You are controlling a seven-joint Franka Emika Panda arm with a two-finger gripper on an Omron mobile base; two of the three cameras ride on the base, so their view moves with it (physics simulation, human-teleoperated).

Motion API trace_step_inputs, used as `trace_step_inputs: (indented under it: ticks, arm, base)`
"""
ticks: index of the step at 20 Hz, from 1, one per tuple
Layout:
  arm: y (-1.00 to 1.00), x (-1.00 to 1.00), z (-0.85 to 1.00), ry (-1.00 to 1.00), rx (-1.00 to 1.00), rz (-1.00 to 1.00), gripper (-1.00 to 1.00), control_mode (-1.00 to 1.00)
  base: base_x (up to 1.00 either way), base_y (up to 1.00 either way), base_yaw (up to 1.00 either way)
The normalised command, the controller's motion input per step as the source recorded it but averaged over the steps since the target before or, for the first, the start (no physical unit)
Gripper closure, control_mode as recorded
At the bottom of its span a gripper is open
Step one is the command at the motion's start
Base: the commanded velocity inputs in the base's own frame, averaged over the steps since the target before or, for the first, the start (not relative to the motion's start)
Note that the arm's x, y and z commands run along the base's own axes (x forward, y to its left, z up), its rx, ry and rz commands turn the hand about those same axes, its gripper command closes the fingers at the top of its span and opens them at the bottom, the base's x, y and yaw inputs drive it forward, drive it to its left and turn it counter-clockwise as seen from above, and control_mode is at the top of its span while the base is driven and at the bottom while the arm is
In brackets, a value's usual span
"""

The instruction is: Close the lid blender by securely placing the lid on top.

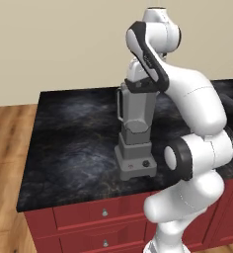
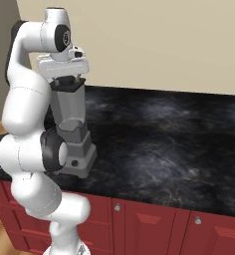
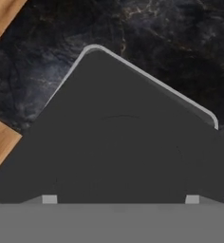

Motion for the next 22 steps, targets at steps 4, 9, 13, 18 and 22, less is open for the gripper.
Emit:
trace_step_inputs:
  ticks: [4,9,13,18,22]
  arm:
    - [0.34,0.17,-0.18,-0.01,0.0,0.12,1.0,-1.0]
    - [0.35,0.25,-0.18,0.0,0.0,0.15,1.0,-1.0]
    - [0.22,0.4,-0.26,0.0,-0.01,0.08,1.0,-1.0]
    - [0.0,0.04,-0.29,0.0,-0.04,0.0,1.0,-1.0]
    - [0.16,0.01,-0.37,0.0,-0.01,-0.08,1.0,-1.0]
  base:
    - [0.0,0.0,0.0]
    - [0.0,0.0,0.0]
    - [0.0,0.0,0.0]
    - [0.0,0.0,0.0]
    - [0.0,0.0,0.0]
